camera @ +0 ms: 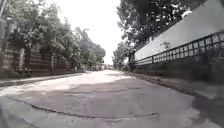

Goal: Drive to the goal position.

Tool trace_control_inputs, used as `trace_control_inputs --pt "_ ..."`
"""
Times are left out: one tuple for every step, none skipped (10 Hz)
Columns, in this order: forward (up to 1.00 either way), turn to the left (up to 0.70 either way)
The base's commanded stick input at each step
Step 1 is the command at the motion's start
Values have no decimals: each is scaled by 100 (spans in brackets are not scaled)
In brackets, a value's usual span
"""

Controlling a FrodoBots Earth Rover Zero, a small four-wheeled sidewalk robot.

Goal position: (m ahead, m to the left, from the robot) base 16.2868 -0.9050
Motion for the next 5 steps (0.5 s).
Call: trace_control_inputs --pt "50 0" --pt "50 0" --pt "50 0" --pt "50 0" --pt "50 0"
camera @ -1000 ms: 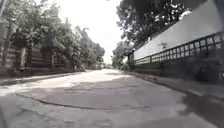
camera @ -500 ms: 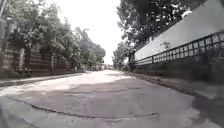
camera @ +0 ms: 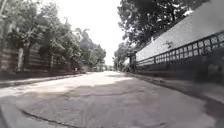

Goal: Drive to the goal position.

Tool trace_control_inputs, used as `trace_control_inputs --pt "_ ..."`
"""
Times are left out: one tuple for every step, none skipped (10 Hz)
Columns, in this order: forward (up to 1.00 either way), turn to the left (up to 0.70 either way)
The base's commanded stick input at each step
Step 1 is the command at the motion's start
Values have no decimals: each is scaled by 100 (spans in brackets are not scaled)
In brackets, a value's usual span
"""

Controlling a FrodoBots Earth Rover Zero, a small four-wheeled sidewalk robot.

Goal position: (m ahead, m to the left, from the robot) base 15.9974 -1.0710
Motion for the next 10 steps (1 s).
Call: trace_control_inputs --pt "50 0" --pt "50 0" --pt "50 0" --pt "50 0" --pt "50 0" --pt "50 0" --pt "50 0" --pt "50 0" --pt "50 0" --pt "50 0"
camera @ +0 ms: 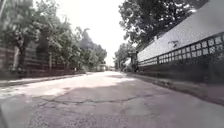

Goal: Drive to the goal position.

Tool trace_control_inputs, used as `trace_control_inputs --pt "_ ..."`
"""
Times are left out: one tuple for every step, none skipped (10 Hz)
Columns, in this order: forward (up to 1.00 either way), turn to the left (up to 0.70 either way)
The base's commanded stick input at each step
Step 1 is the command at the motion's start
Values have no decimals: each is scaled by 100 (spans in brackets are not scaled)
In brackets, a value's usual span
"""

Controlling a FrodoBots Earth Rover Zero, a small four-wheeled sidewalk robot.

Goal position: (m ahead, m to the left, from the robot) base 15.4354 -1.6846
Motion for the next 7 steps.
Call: trace_control_inputs --pt "50 0" --pt "50 -9" --pt "50 -33" --pt "50 -50" --pt "50 -50" --pt "50 -50" --pt "50 -50"
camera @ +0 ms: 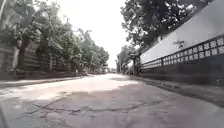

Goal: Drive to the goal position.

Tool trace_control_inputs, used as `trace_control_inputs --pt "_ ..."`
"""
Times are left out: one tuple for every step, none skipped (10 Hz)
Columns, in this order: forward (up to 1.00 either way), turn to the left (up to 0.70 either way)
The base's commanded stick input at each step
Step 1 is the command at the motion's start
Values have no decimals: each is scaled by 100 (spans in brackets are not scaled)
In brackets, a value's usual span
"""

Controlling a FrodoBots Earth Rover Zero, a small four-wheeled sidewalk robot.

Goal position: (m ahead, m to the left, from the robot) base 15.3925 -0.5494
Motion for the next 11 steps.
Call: trace_control_inputs --pt "50 -49" --pt "50 -47" --pt "50 -46" --pt "50 -38" --pt "50 -19" --pt "50 -19" --pt "50 -19" --pt "50 -19" --pt "50 -19" --pt "50 -19" --pt "50 -19"
